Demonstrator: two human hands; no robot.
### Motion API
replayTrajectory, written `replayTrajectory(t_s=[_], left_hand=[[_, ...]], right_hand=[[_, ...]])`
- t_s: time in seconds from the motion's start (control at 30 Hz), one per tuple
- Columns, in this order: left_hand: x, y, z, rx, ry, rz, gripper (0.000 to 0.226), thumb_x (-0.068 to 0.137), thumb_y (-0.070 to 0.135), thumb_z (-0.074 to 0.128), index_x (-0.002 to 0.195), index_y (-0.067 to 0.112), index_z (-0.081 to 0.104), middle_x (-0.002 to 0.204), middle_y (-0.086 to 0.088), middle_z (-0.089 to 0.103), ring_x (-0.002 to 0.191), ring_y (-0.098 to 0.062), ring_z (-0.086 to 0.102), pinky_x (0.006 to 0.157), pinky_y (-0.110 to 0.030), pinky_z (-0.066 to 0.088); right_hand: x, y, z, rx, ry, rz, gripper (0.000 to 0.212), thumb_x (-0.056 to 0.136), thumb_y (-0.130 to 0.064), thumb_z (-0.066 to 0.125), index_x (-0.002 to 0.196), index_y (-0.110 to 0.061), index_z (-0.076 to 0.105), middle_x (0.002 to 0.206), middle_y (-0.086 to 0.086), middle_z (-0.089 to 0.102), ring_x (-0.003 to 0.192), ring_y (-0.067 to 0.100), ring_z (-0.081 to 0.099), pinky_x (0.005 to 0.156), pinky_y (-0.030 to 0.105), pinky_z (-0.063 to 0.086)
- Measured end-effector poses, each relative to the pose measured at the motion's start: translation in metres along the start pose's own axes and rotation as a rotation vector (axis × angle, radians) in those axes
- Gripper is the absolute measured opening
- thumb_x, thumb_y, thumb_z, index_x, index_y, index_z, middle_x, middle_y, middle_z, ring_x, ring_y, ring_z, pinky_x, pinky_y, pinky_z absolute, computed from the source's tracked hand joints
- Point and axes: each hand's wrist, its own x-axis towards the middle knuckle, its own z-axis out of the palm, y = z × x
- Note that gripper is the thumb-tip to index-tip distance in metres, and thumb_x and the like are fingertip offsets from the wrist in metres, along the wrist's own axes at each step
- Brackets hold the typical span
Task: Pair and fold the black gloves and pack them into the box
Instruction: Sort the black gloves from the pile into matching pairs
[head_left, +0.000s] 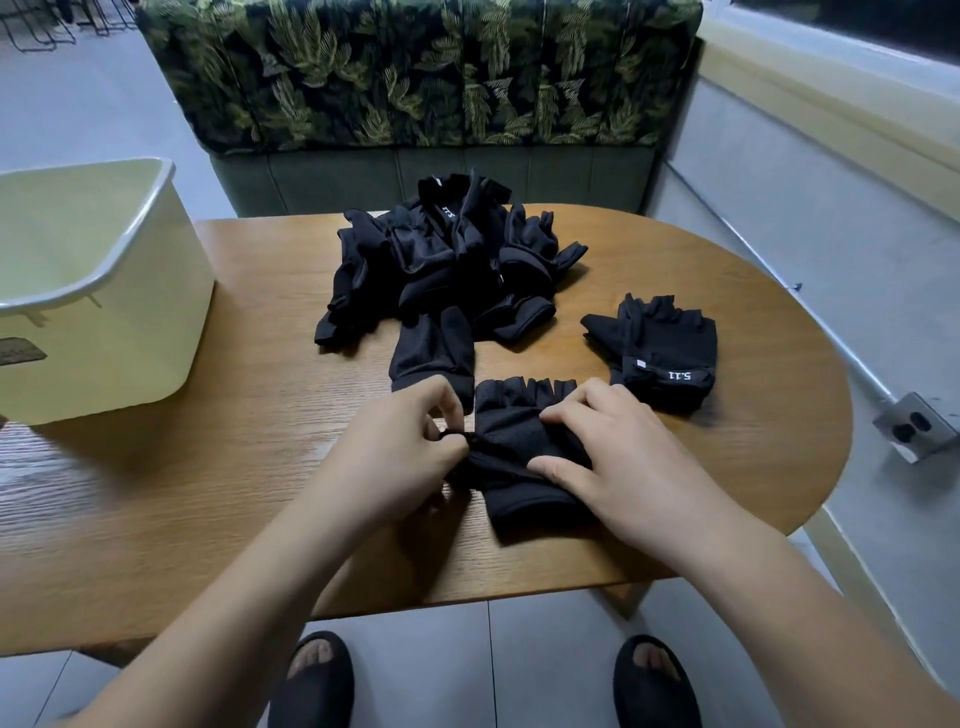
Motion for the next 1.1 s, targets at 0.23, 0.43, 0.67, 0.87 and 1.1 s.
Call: replayTrajectory(t_s=[0.23,0.43,0.67,0.87,1.1], left_hand=[[0.005,-0.009,-0.008,0.074,0.008,-0.038,0.013,0.094,0.03,0.075,0.084,0.026,0.068,0.066,0.007,0.076,0.055,-0.005,0.07,0.057,-0.026,0.055],[0.013,-0.014,-0.028,-0.093,0.087,-0.003,0.007,0.091,0.024,0.078,0.087,0.026,0.073,0.076,0.005,0.072,0.062,0.0,0.065,0.06,-0.02,0.049],[0.033,-0.04,-0.037,0.121,0.184,0.152,0.032,0.082,0.024,0.083,0.109,0.033,0.069,0.112,0.01,0.058,0.102,-0.014,0.059,0.085,-0.031,0.047],[0.039,-0.045,-0.023,0.197,0.16,0.166,0.029,0.084,0.037,0.084,0.11,0.039,0.07,0.115,0.011,0.055,0.11,-0.017,0.057,0.097,-0.039,0.052],[0.032,-0.038,-0.032,0.161,0.272,0.139,0.006,0.092,0.032,0.07,0.092,0.029,0.066,0.084,0.01,0.069,0.066,-0.01,0.072,0.063,-0.035,0.056]], right_hand=[[-0.002,-0.003,-0.002,-0.032,-0.003,-0.015,0.053,0.101,-0.057,0.059,0.147,-0.03,0.056,0.129,-0.014,0.049,0.126,0.011,0.042,0.107,0.03,0.038],[-0.002,-0.002,-0.007,0.066,0.125,-0.037,0.038,0.104,-0.047,0.055,0.135,-0.028,0.065,0.12,-0.014,0.059,0.121,0.01,0.052,0.105,0.036,0.047],[0.004,-0.002,-0.008,0.212,0.227,-0.043,0.017,0.102,-0.034,0.064,0.116,-0.027,0.07,0.104,-0.014,0.064,0.105,0.011,0.061,0.092,0.041,0.054],[0.01,-0.005,-0.005,0.262,0.237,-0.032,0.017,0.101,-0.031,0.066,0.117,-0.027,0.071,0.103,-0.017,0.066,0.101,0.002,0.063,0.091,0.03,0.054],[0.011,-0.011,-0.005,0.305,0.227,-0.004,0.017,0.101,-0.029,0.068,0.117,-0.028,0.073,0.103,-0.02,0.069,0.1,-0.003,0.064,0.083,0.008,0.045]])
